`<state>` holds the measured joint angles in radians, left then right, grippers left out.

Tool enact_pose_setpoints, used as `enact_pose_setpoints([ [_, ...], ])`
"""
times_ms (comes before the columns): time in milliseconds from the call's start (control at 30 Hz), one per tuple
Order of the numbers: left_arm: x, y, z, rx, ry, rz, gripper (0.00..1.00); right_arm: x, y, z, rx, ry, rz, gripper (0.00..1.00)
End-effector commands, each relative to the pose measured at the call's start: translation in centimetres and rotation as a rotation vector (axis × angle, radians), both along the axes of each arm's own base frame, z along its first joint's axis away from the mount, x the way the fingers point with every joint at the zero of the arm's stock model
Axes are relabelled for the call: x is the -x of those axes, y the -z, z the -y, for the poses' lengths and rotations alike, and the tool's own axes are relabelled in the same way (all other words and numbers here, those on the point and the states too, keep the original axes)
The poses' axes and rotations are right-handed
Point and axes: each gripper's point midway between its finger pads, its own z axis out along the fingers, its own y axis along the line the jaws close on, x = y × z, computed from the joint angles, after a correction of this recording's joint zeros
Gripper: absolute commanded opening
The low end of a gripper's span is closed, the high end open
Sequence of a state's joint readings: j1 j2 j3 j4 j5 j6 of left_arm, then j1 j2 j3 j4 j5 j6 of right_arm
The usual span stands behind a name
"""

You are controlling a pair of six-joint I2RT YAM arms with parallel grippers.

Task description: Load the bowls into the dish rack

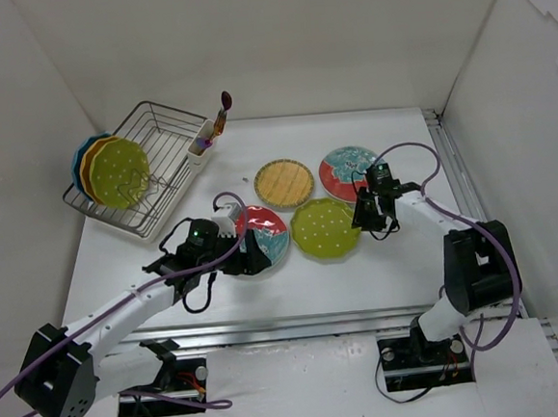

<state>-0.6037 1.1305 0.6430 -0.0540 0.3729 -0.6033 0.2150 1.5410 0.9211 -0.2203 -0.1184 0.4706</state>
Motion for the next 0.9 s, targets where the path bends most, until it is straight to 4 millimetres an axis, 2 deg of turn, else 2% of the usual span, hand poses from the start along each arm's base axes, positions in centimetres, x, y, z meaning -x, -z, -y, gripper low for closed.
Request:
enact_pose_setpoints([
  [0,-1.6,-4.2,1.1,0.08,-0.018,0.111,0.7,-0.2,0.5,0.6,-0.011,0.037,-0.028,0.28],
  [200,-1.6,-4.4,1.2,0.082,-0.015,0.114,0.7,0.2,2.5,0.0,-0.047,0.081,-0.105,0.29],
  [500,-1.6,-4.3,1.1,0.081,-0.015,0.112,0.7,0.3,2.9,-0.8,-0.091,0.112,-0.136,0.28],
  [600,-1.5,-4.0,1.1,0.078,-0.016,0.106,0.7,0.4,3.7,-1.3,-0.097,0.106,-0.169,0.2],
  [667,-1.5,-3.9,1.1,0.077,-0.017,0.1,0.7,0.3,4.1,-1.5,-0.1,0.104,-0.18,0.03],
  [700,-1.5,-3.9,1.1,0.078,-0.017,0.102,0.7,0.4,4.4,-1.4,-0.099,0.108,-0.187,0.0],
  [867,-1.6,-4.0,1.1,0.084,-0.026,0.095,0.7,0.3,3.5,-0.9,-0.082,0.12,-0.138,0.0],
])
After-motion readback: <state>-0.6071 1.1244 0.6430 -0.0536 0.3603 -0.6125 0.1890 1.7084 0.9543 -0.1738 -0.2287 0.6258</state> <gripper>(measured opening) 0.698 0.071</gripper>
